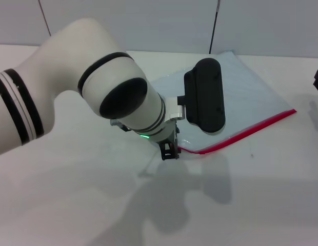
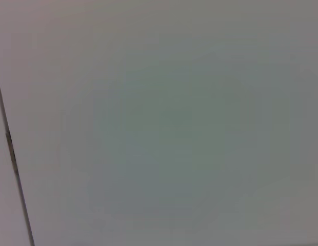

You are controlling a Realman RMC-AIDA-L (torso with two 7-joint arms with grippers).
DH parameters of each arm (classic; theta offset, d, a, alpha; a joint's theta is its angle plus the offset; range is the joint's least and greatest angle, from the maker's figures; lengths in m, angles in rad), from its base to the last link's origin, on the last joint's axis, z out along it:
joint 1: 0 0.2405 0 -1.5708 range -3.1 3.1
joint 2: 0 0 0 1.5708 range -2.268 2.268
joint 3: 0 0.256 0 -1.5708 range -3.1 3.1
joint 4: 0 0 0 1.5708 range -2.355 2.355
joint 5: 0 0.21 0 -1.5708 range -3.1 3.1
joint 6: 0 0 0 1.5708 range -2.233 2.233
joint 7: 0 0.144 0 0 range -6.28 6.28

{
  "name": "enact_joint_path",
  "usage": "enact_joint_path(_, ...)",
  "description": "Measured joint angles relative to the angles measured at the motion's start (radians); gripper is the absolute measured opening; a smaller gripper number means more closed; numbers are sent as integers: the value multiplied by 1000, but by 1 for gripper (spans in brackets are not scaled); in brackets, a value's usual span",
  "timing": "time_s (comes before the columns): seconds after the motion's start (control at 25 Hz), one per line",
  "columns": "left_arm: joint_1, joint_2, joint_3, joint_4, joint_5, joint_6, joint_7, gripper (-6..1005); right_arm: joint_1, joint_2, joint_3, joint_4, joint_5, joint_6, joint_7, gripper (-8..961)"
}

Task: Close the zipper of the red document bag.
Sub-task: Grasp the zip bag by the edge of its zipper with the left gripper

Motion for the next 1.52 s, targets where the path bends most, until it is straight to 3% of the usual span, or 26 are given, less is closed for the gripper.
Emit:
enact_joint_path(0.36,-3,-1,3,12,-4,-12,-37,431,0,0,1,0,0,0,0,653)
enact_joint_path(0.56,-6,-1,-1,11,0,-10,-45,225,0,0,1,0,0,0,0,653)
enact_joint_path(0.8,-6,-1,1,6,0,-13,-63,81,-1,0,2,0,0,0,0,653)
enact_joint_path(1.52,-40,0,20,22,58,-58,-174,64,4,0,2,0,0,0,0,652)
